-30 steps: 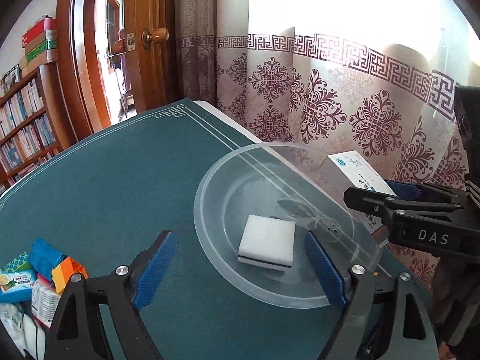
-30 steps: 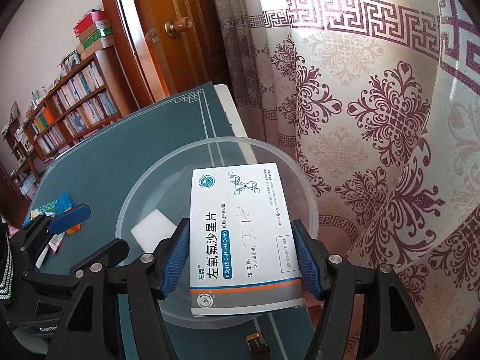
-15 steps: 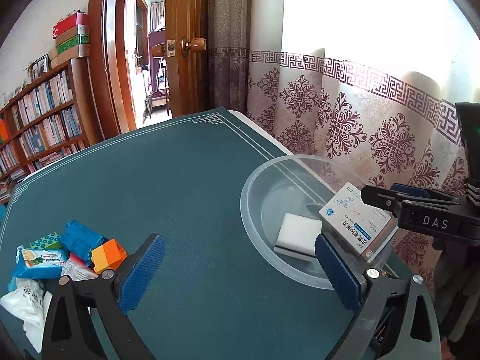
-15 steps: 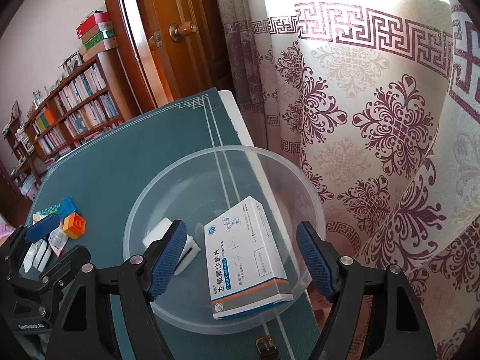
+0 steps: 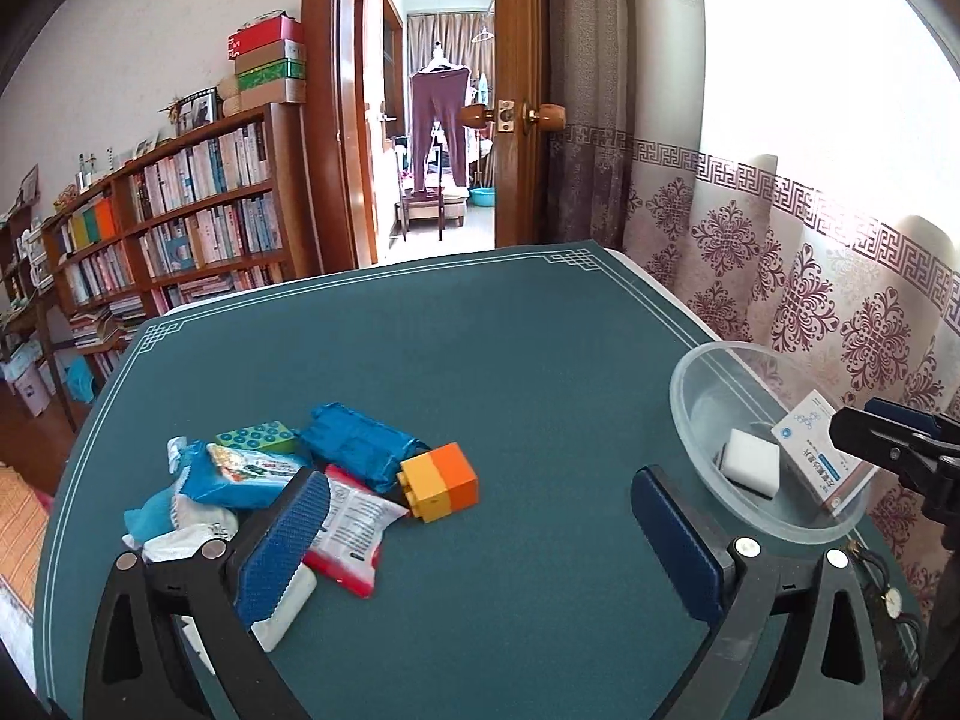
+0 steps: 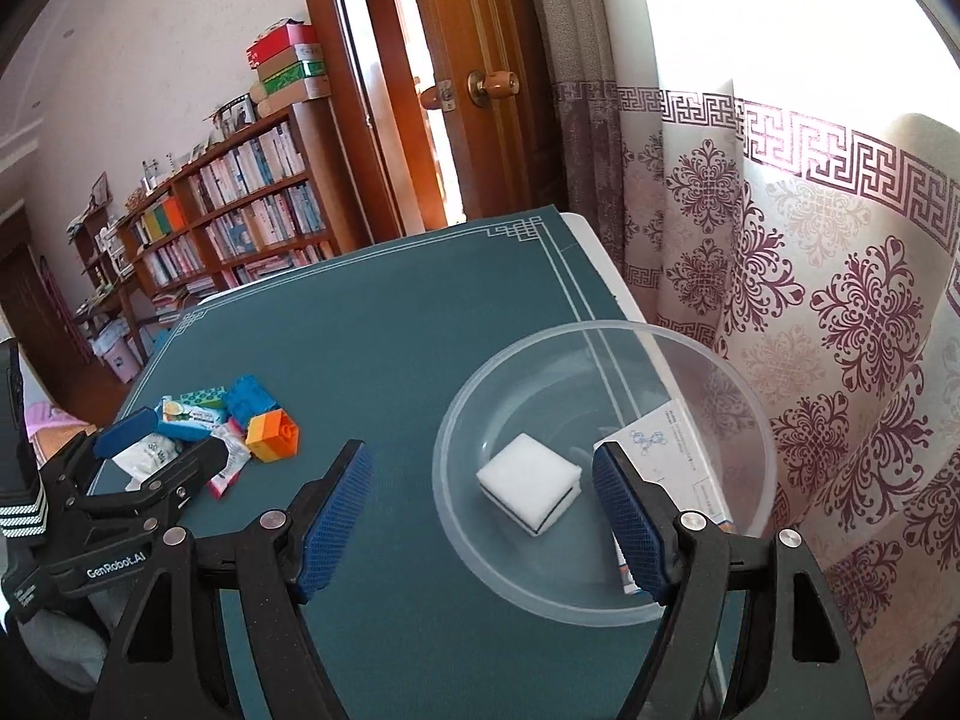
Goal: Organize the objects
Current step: 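Grasp a second white foam block with right gripper while left gripper reaches the wrapped bandage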
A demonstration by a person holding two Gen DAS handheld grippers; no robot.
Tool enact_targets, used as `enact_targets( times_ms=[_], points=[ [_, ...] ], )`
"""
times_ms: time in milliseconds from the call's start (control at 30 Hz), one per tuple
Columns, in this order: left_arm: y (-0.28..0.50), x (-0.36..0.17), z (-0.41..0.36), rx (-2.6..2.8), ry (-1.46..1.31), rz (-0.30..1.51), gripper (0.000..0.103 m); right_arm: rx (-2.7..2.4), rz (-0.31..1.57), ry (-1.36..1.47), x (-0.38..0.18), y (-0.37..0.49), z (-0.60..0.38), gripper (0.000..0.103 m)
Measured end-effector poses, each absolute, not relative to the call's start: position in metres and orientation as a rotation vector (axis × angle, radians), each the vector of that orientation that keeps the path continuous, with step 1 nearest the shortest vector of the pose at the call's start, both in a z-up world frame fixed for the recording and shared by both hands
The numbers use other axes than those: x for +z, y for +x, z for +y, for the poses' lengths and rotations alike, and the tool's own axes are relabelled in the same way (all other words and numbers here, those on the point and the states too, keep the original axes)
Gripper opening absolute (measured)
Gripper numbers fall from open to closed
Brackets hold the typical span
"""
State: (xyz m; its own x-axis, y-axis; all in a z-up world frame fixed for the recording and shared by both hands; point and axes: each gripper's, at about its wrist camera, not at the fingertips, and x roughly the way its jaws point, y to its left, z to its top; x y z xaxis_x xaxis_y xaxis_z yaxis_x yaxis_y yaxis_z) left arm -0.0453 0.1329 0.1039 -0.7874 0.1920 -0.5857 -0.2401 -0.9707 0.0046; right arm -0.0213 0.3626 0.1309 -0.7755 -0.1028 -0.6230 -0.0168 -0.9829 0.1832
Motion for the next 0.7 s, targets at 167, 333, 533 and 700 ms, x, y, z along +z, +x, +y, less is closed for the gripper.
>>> enact_targets(
  times_ms=[167,333,533,700],
  points=[
    [-0.048,0.102,0.085,2.839,-0.937,0.029,0.102,-2.839,-0.298,1.052,0.124,-0.025,0.331,0.077],
    [-0.049,0.099,0.042,2.909,-0.965,-0.026,0.102,-2.769,-0.300,1.073,0.112,-0.026,0.299,0.077],
    [-0.054,0.089,-0.006,2.971,-1.043,-0.129,0.102,-2.684,-0.272,1.136,0.089,-0.031,0.262,0.077],
    [-0.068,0.076,-0.023,2.949,-1.129,-0.220,0.102,-2.630,-0.256,1.183,0.074,-0.037,0.242,0.077]
  ],
)
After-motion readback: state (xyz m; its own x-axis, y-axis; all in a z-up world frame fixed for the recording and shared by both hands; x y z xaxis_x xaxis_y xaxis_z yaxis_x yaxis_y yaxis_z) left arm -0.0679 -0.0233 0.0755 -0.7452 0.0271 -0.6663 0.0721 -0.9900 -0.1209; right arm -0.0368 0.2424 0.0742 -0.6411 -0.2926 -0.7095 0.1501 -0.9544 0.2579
